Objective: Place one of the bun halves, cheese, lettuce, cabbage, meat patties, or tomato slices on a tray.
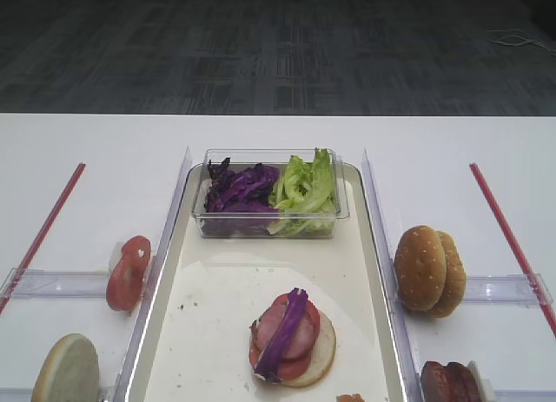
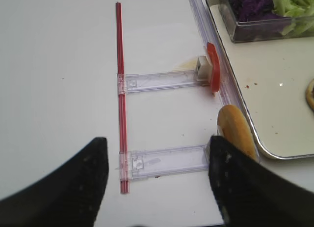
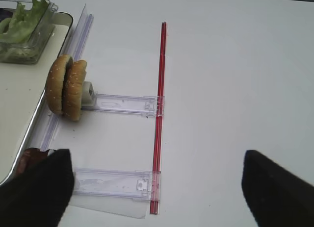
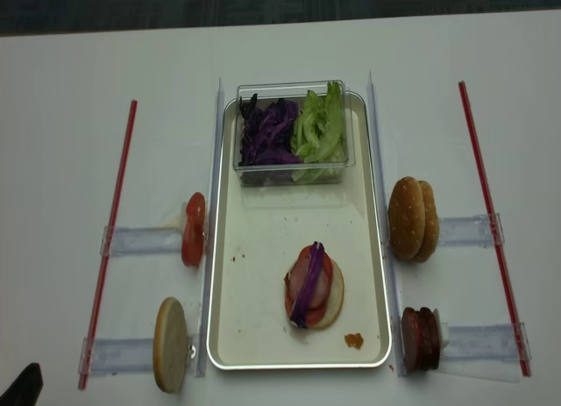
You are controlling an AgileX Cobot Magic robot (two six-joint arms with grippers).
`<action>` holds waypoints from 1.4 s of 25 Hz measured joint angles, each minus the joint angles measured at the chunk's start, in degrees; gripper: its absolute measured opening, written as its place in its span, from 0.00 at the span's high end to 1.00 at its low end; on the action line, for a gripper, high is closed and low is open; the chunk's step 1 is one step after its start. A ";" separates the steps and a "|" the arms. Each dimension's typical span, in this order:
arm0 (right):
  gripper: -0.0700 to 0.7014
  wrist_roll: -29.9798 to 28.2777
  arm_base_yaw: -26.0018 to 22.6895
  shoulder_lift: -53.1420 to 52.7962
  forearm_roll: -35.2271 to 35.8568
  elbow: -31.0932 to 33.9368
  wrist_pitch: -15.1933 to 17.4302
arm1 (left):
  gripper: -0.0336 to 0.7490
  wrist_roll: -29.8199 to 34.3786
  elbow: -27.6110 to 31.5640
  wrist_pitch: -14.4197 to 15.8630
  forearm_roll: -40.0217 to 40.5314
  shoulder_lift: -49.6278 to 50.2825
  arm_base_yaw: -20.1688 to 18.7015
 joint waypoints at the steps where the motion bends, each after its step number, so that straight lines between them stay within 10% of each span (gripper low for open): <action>1: 0.01 0.00 0.11 0.00 0.00 0.00 0.00 | 0.42 0.00 0.00 0.00 0.00 0.00 0.00; 35: 0.01 -0.11 0.00 0.00 0.00 0.00 0.00 | 0.42 0.00 0.00 0.00 0.00 0.00 0.00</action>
